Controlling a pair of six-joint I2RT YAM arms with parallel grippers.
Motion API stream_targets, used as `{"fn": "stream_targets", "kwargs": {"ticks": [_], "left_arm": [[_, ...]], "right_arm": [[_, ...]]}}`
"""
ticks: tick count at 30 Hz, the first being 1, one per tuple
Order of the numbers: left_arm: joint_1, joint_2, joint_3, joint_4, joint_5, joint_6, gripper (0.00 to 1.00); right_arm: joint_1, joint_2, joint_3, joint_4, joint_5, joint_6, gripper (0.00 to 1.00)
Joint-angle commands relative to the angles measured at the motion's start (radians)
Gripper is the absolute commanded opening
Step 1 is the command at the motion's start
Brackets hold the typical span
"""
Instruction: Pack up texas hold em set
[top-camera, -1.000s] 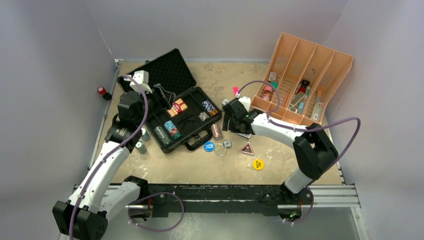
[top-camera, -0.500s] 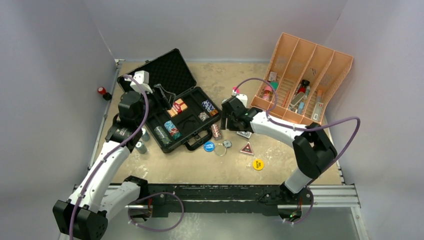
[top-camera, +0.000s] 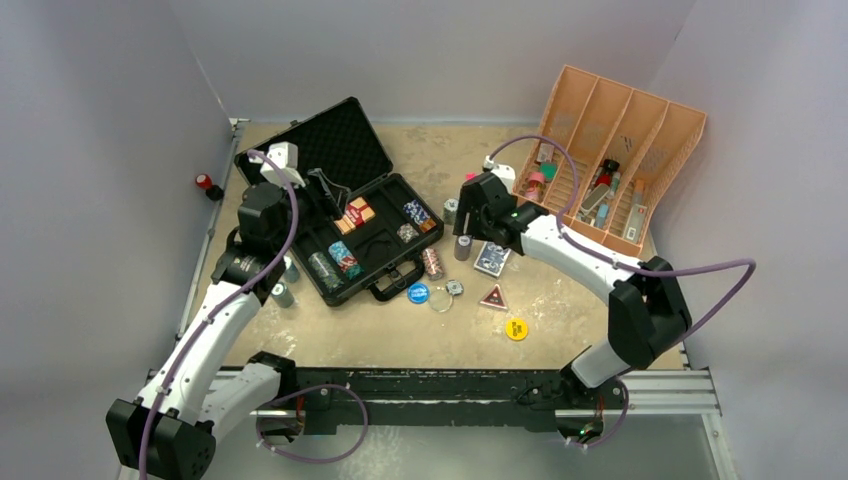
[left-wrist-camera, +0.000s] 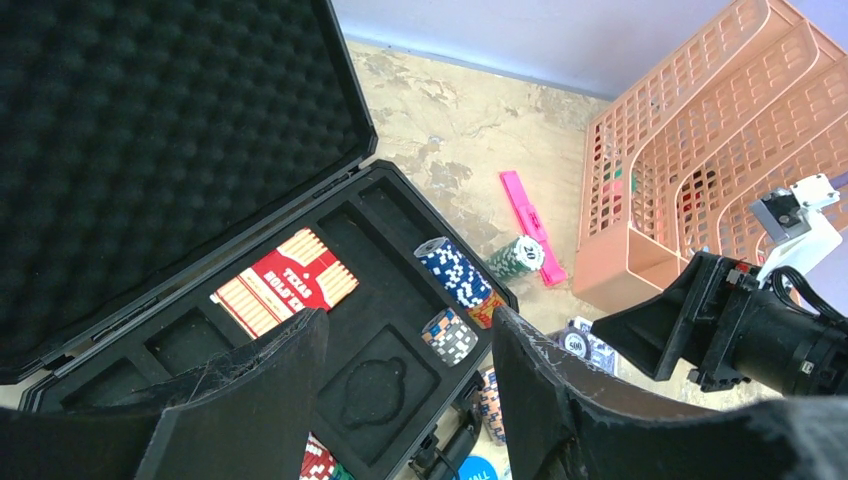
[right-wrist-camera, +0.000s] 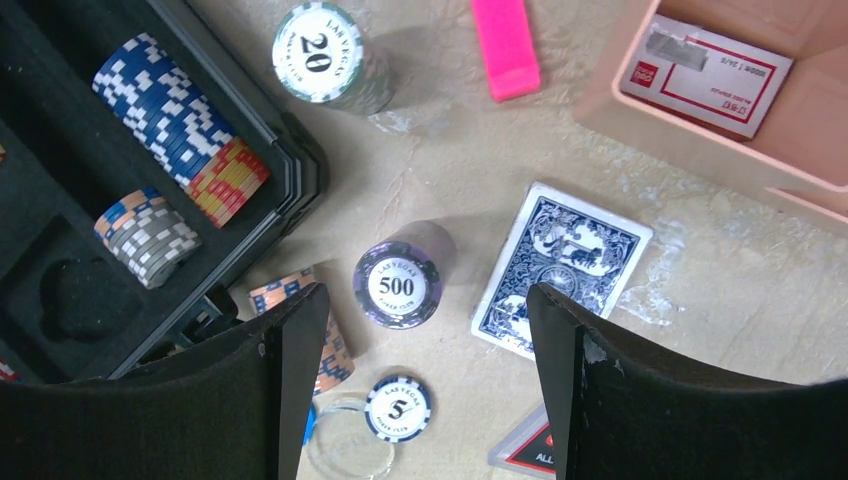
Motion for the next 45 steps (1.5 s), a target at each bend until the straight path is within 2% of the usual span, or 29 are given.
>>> {"fn": "stream_targets", "kwargs": {"ticks": [1, 5, 15, 19, 21, 24, 30, 34, 40, 45], "left_arm": [[-0.003, 0.002, 0.0, 0.053, -0.011, 0.004, 0.61], [-0.003, 0.005, 0.0, 0.053, -0.01, 0.002, 0.61], [-0.003, 0.015, 0.0, 0.051, -0.006, 0.002, 0.61], [-0.002, 0.019, 0.0, 0.051, -0.006, 0.003, 0.61], [-0.003, 0.02, 0.001, 0.051, -0.003, 0.002, 0.61], [-0.003, 0.024, 0.001, 0.051, 0.001, 0.002, 0.61], [-0.003, 0.03, 0.002, 0.05, 0.006, 0.002, 0.61], [-0.003, 0.046, 0.001, 0.05, 0.031, 0.005, 0.61], [-0.015, 0.084, 0.005, 0.075, 0.196, 0.019, 0.63], [-0.102, 0.115, 0.039, 0.055, 0.306, 0.053, 0.63]], "right_arm": [[-0.038, -0.046, -0.017, -0.001, -0.026, -0.021, 0.76], [-0.041, -0.043, -0.043, 0.07, -0.104, -0.085, 0.76], [-0.038, 0.113, 0.01, 0.104, -0.205, -0.176, 0.77], [-0.036, 0.135, 0.007, 0.121, -0.21, -0.179, 0.72], [-0.036, 0.142, 0.005, 0.137, -0.208, -0.184, 0.69], [-0.036, 0.159, 0.004, 0.164, -0.207, -0.195, 0.58], [-0.036, 0.157, 0.007, 0.172, -0.22, -0.219, 0.28], [-0.037, 0.091, 0.015, 0.151, -0.266, -0.249, 0.23], [-0.041, -0.037, 0.023, 0.135, -0.493, -0.292, 0.23], [-0.042, -0.113, 0.021, 0.135, -0.761, -0.345, 0.23]]}}
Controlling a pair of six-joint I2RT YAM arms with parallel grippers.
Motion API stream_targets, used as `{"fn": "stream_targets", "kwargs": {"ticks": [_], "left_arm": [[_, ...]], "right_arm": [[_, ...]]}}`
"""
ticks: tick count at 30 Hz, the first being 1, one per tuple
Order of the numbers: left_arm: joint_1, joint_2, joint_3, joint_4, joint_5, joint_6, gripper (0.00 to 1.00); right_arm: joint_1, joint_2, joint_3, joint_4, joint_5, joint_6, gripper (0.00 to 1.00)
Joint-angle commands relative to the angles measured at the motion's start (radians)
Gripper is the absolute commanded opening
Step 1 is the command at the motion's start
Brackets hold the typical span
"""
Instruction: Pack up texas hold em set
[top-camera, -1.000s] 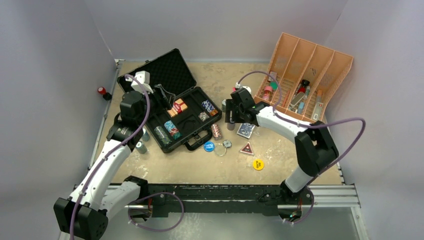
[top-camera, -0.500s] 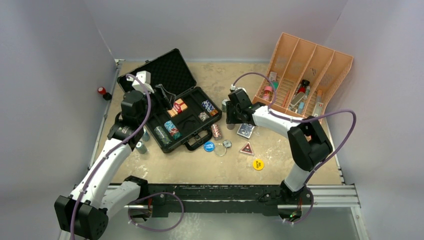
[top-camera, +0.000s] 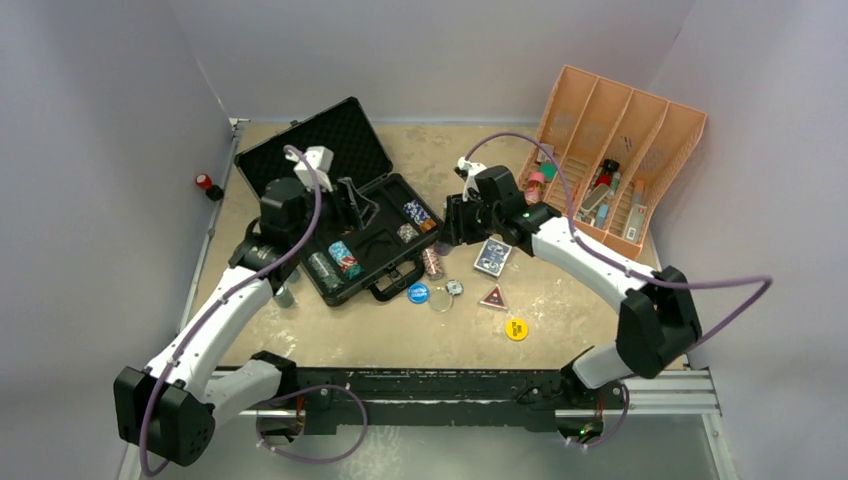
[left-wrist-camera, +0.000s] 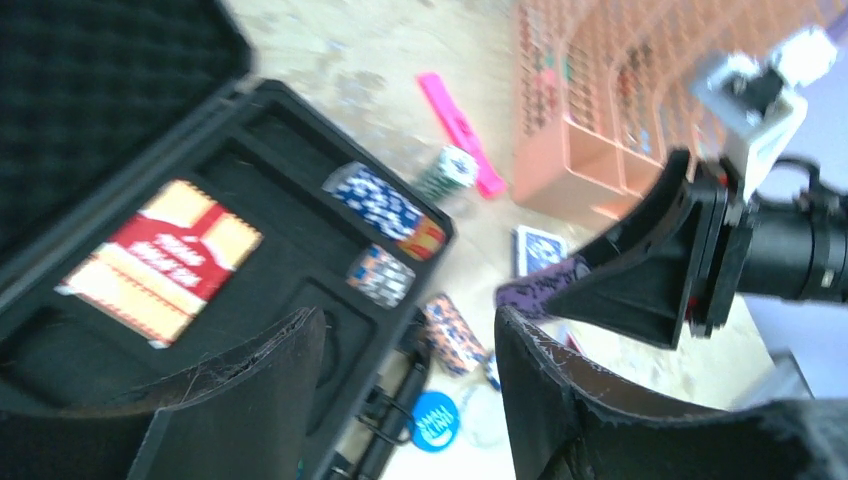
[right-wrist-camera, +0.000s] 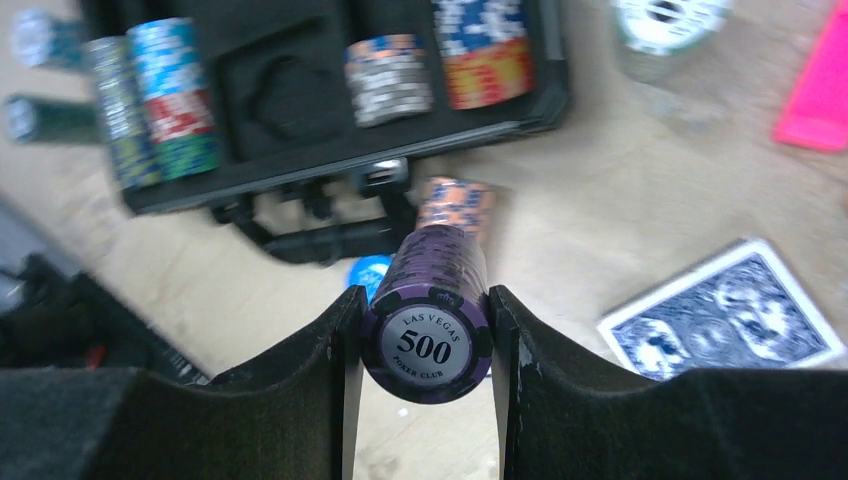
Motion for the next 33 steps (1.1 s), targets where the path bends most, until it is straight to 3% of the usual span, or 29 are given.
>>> {"fn": "stream_targets", "kwargs": {"ticks": [1, 9, 22, 26, 33], "left_arm": [[-0.078, 0.022, 0.047, 0.034, 0.162, 0.048, 0.63], [-0.127, 0.012, 0.02, 0.081, 0.447, 0.038, 0.63], [-0.252, 0.038, 0.026, 0.077, 0.711, 0.174, 0.62], [-0.266, 0.035, 0.027, 0.039, 0.686, 0.207, 0.61], [-0.266, 0.075, 0.061, -0.032, 0.641, 0.248, 0.48]], "right_arm": [[-0.001, -0.096, 0.043, 0.042, -0.309, -0.075, 0.23], [0.0, -0.239, 0.007, 0.129, -0.538, -0.037, 0.23], [0.001, -0.296, -0.017, 0.208, -0.754, -0.04, 0.23], [0.002, -0.271, 0.004, 0.22, -0.856, -0.055, 0.23], [0.0, -0.259, 0.027, 0.23, -0.948, -0.061, 0.22]]}}
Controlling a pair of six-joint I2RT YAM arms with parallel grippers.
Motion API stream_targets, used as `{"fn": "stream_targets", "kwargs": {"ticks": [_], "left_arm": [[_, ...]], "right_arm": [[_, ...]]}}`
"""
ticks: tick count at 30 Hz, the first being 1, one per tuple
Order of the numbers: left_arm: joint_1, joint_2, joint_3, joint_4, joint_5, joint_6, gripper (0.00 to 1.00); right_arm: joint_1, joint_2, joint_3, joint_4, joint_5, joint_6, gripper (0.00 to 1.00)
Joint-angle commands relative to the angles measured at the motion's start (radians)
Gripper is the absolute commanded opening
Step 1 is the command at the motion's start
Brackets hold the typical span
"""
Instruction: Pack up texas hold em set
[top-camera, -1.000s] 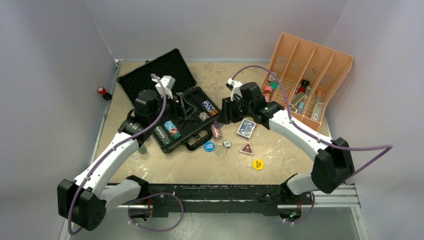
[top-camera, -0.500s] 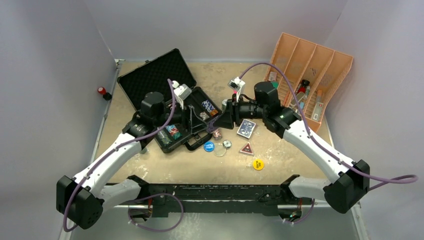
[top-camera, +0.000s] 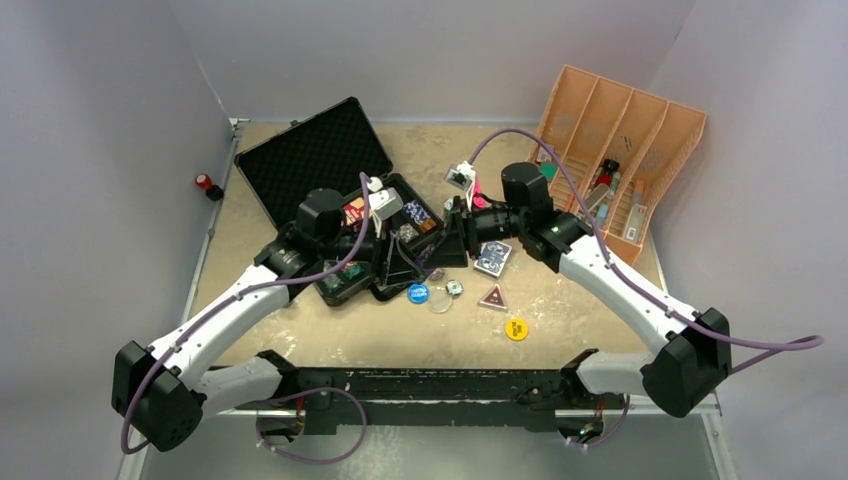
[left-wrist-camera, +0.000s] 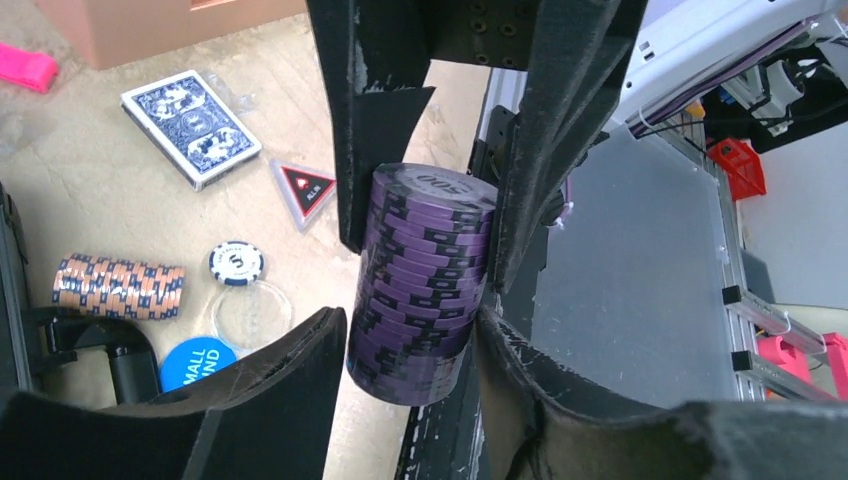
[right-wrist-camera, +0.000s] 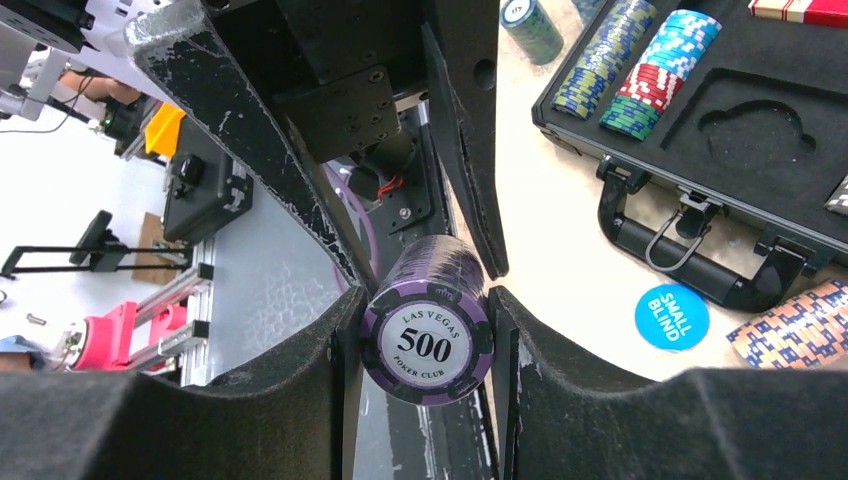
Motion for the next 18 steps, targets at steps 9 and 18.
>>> {"fn": "stream_targets", "kwargs": {"ticks": [9, 18], "left_arm": [[-0.004, 0.018, 0.056, 0.002, 0.075, 0.054, 0.54], [-0.004, 0.023, 0.059, 0.048, 0.049, 0.012, 0.14]], "right_arm": [[0.0, 0.022, 0.064, 0.147, -0.178, 0.032, 0.22], [-0.001, 0.035, 0.067, 0.155, -0.194, 0.047, 0.24]]}}
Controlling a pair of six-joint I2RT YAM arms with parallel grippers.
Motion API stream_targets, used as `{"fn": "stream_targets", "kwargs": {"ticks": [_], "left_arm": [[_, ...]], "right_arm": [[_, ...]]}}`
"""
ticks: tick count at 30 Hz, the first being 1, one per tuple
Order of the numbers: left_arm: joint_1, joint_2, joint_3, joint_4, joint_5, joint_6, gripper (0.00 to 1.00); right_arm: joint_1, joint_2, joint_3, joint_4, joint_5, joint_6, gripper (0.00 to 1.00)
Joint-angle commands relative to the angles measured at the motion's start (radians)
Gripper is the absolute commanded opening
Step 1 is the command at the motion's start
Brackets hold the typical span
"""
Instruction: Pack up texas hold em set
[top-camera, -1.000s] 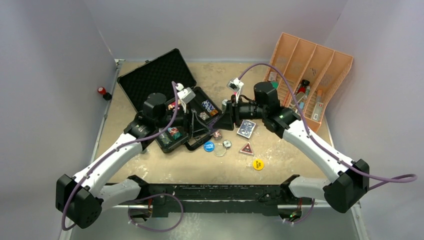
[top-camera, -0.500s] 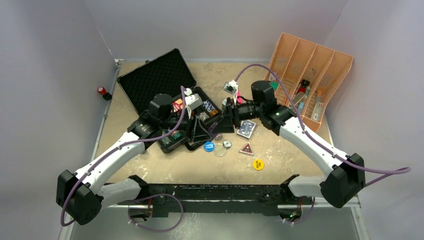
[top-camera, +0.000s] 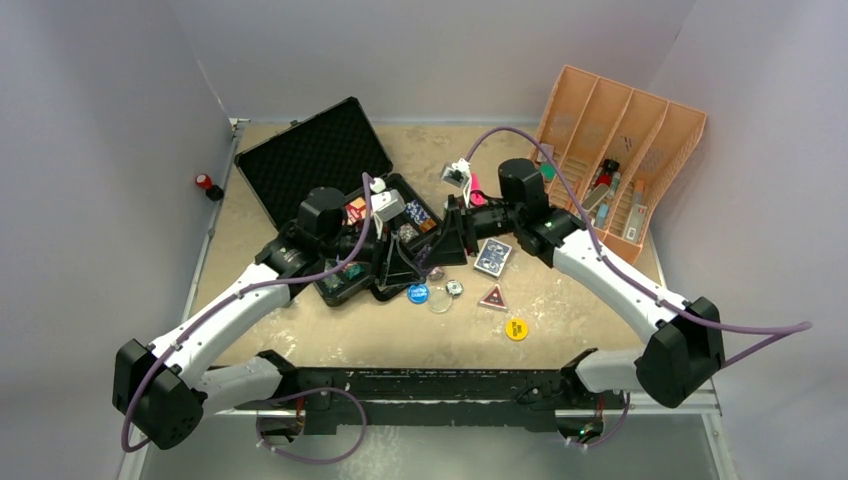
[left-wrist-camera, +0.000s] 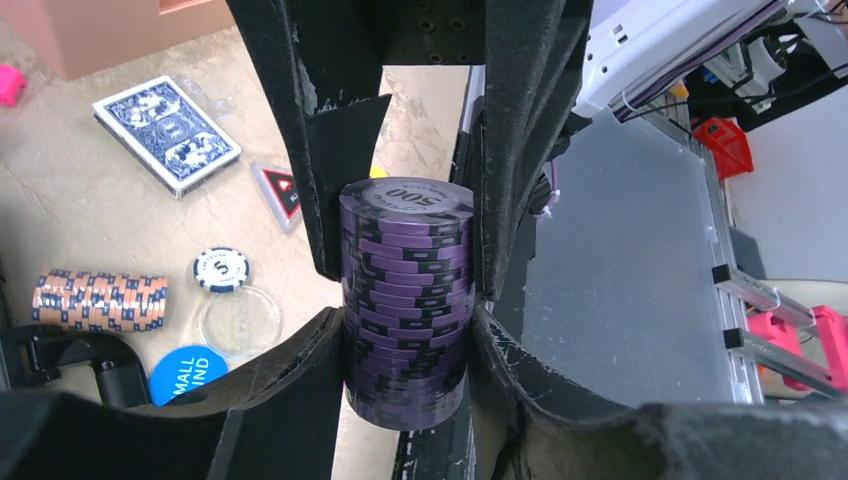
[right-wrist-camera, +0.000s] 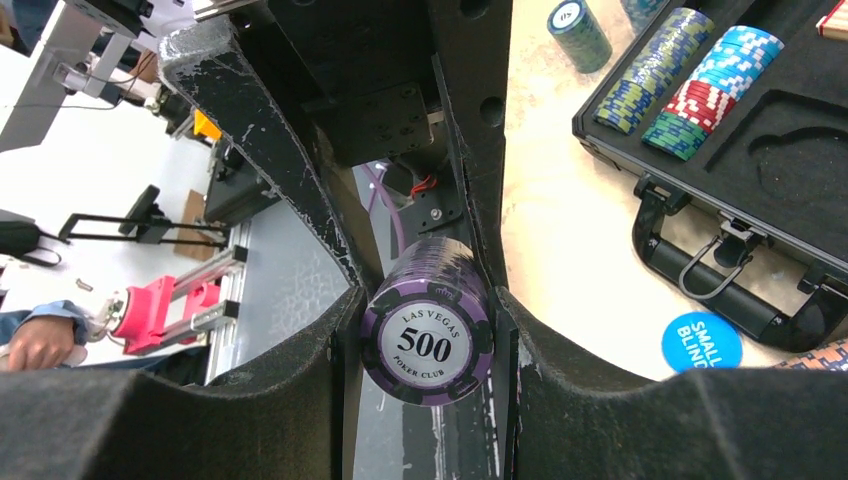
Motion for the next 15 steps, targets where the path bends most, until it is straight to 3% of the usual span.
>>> {"fn": "stream_targets", "kwargs": {"ticks": [1, 4, 7, 10, 15], "left_arm": [[0.003, 0.004, 0.04, 0.067, -0.022, -0.021, 0.0], [0.003, 0.006, 0.036, 0.057, -0.121, -0.033, 0.0], [0.004, -0.012, 0.018, 0.066, -0.278, -0.068, 0.0], [0.005, -0.051, -0.016, 0.098, -0.452, -0.128, 0.0], [0.005, -0.095, -0.057, 0.12, -0.74, -0.216, 0.0]], "right_arm": [[0.005, -0.019, 0.063, 0.07, -0.075, 0.029, 0.3], [-0.004, -0.033, 0.068, 0.052, 0.003, 0.049, 0.62], [-0.042, -0.065, 0.074, 0.037, 0.143, 0.053, 0.78], [-0.097, -0.105, 0.073, 0.033, 0.331, 0.078, 0.82], [-0.111, -0.151, 0.062, 0.013, 0.792, 0.116, 0.82]]}}
